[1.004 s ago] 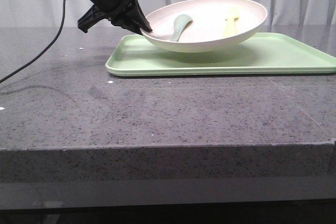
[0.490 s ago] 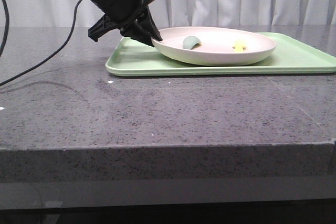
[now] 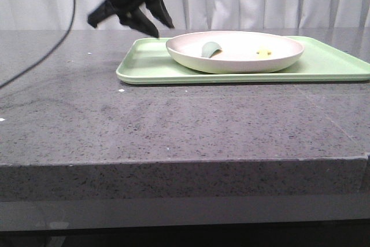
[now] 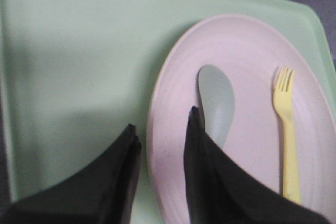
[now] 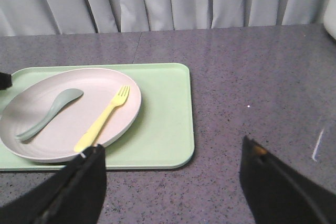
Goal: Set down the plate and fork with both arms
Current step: 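Withdraw the left gripper and move the right gripper above the plate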
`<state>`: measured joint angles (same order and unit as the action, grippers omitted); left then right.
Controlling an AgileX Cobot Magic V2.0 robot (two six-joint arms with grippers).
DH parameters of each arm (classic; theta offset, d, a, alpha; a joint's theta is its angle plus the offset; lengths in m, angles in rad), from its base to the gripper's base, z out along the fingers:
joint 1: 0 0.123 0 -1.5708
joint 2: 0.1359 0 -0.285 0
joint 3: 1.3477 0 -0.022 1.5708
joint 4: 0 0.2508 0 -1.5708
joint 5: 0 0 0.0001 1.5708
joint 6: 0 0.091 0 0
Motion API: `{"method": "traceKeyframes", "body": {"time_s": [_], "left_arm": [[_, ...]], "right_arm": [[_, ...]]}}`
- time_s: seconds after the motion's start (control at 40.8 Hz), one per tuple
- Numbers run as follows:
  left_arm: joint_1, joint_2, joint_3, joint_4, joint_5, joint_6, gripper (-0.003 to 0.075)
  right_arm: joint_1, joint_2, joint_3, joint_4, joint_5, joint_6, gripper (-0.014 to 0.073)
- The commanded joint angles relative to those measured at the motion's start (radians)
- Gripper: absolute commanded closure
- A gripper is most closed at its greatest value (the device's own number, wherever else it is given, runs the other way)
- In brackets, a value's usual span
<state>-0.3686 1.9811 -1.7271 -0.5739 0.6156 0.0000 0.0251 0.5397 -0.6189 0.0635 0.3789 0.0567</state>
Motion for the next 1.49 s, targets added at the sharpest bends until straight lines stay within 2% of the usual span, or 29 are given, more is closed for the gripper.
{"method": "traceKeyframes", "body": {"time_s": [0.0,0.098,0.147,0.294,0.514,0.882,1.078,1.47], "left_arm": [[0.032,-0.121,-0.039,0.042,-0.026,-0.008,0.0494],[0.052,-0.159,-0.039,0.116,0.019,0.0,0.0517],[0.052,-0.178,-0.039,0.162,0.045,0.0,0.0556],[0.05,-0.229,-0.035,0.285,0.084,0.0,0.0738],[0.067,-0.399,0.113,0.366,-0.005,0.0,0.0738],[0.155,-0.794,0.571,0.527,-0.162,0.0,0.0738],[0.158,-1.019,0.789,0.54,-0.264,-0.01,0.0738],[0.227,-1.447,1.11,0.54,-0.298,-0.032,0.0738]], "right_arm": [[0.002,0.007,-0.037,0.003,-0.079,-0.012,0.0041],[0.002,0.007,-0.037,0.003,-0.079,-0.012,0.0041],[0.002,0.007,-0.037,0.003,-0.079,-0.012,0.0041],[0.002,0.007,-0.037,0.003,-0.079,-0.012,0.0041],[0.002,0.007,-0.034,0.003,-0.079,-0.012,0.0041],[0.002,0.007,-0.034,0.003,-0.079,-0.012,0.0041],[0.002,0.007,-0.034,0.003,-0.079,-0.012,0.0041],[0.002,0.008,-0.034,0.003,-0.067,-0.012,0.0041]]}}
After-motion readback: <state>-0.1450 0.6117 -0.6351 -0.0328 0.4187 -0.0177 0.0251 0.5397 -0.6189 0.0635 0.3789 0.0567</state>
